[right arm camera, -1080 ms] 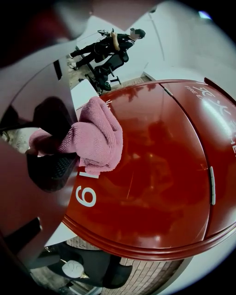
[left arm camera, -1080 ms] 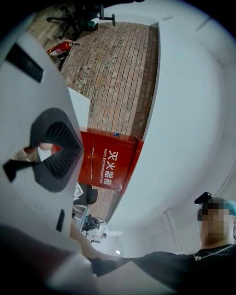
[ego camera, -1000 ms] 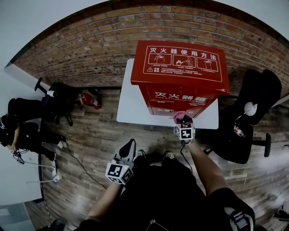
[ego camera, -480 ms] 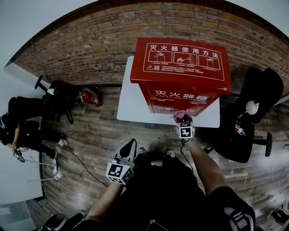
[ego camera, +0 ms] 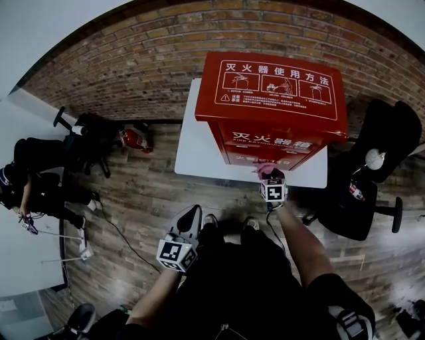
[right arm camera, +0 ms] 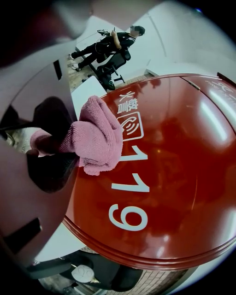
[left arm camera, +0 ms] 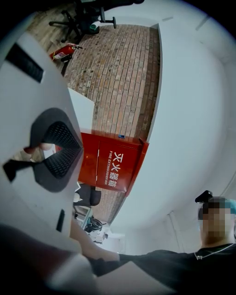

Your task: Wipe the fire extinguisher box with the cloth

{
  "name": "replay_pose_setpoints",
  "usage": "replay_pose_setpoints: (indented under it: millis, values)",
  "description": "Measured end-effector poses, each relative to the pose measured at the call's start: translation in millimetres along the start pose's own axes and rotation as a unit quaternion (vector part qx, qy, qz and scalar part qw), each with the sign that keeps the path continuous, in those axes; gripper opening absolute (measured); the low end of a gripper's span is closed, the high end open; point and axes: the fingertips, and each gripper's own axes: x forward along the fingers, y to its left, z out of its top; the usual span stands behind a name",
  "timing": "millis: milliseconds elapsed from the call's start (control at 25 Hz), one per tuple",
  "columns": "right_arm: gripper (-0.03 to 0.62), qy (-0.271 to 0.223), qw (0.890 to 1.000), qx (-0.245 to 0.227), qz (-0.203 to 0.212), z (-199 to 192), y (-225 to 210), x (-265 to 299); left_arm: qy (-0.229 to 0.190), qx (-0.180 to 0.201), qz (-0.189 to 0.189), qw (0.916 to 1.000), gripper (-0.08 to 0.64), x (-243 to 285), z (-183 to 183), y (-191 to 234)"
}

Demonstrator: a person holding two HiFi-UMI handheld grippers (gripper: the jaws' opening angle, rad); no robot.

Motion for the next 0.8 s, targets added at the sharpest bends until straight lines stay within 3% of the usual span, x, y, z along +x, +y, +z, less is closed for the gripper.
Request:
replay_pose_setpoints:
  millis: [800]
  values:
    - [0.086,0.064,0.998,0.006,-0.025,-48.2,-12.6,36.9,0.005,-0.002,0.03,0.9995,0.023,-7.1,-4.7,7.4]
